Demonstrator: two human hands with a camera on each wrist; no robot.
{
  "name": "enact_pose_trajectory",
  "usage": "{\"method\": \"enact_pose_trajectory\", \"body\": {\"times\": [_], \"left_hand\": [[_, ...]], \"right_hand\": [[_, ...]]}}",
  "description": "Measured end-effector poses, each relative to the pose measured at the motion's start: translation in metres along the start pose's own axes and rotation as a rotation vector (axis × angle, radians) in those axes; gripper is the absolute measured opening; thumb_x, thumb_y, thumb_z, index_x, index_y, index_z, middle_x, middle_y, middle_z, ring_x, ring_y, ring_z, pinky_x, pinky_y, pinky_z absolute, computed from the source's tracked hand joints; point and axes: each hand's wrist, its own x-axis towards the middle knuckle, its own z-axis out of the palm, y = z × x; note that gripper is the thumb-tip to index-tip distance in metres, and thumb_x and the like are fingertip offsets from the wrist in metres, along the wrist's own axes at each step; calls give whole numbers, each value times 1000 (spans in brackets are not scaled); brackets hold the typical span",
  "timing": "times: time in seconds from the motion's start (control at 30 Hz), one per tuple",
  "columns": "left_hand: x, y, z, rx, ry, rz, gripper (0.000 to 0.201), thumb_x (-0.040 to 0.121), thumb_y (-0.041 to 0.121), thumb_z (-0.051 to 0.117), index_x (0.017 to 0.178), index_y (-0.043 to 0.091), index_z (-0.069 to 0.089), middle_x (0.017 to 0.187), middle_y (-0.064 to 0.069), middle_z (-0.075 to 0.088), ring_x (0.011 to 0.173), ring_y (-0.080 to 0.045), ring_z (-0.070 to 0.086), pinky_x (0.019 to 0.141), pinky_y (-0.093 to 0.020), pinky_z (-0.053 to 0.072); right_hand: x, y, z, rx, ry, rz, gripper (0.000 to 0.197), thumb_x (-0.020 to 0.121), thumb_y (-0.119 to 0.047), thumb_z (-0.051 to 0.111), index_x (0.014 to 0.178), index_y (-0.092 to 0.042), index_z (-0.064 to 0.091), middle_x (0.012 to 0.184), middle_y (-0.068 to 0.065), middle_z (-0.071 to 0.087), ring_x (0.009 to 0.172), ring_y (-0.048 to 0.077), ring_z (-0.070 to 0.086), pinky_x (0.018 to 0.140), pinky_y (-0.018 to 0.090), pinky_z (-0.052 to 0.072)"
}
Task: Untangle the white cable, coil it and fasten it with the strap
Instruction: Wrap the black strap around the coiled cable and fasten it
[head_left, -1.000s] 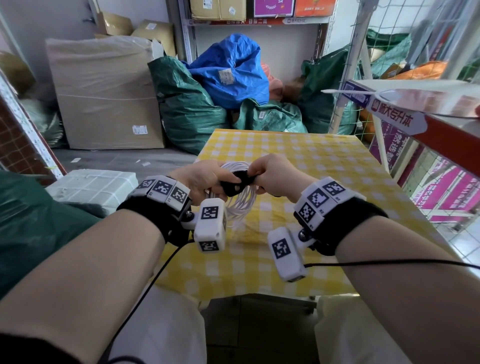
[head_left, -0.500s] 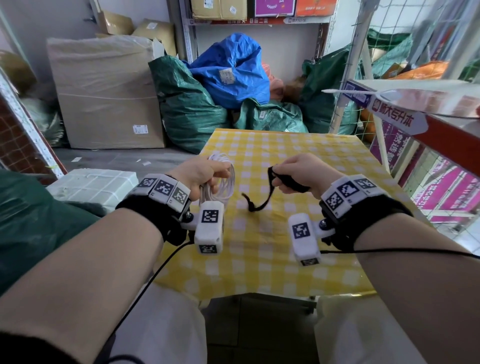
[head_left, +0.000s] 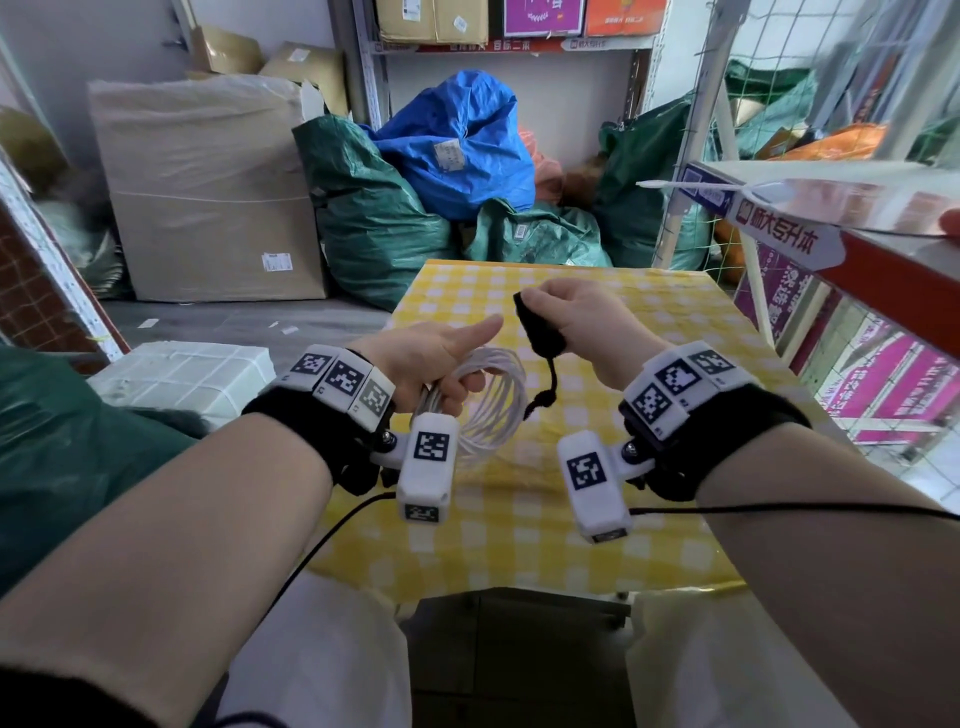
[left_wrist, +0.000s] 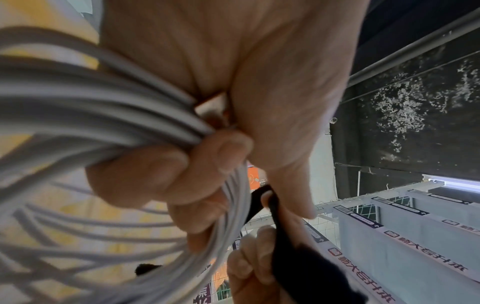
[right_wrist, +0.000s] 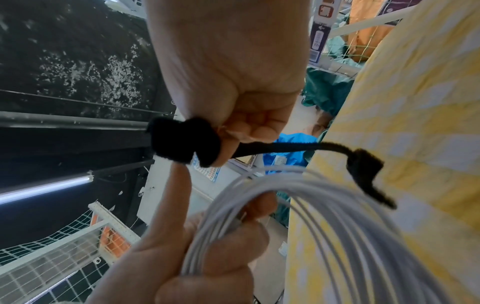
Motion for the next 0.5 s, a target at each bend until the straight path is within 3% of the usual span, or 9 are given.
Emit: {"method": "enact_pose_trajectory", "body": {"times": [0.13, 0.33, 0.5], "left_hand": [[-4, 2, 7, 36, -151, 14, 61, 72, 65, 41, 90, 9, 56, 59, 1, 33, 33, -3, 24, 39, -16, 27], [-5, 5, 10, 35, -185, 36, 42, 87, 53, 42, 80, 13, 53, 55, 2, 33, 33, -4, 24, 37, -16, 25], [1, 1, 6, 34, -33, 52, 38, 97, 43, 42, 76, 13, 52, 51, 3, 35, 32, -6, 23, 36, -17, 25]], "right_hand": [[-3, -5, 9, -62, -2, -118, 24, 92, -30, 58, 71, -19, 59, 66, -2, 54, 60, 11, 48, 57, 26, 40], [-6, -10, 18, -69, 8, -122, 24, 90, -29, 61, 67, -22, 62, 72, 1, 61, 71, 15, 57, 70, 38, 51], [-6, -10, 16, -41, -30, -39, 19, 97, -26, 48, 85, -14, 57, 62, 0, 48, 47, 10, 42, 44, 22, 34]]}}
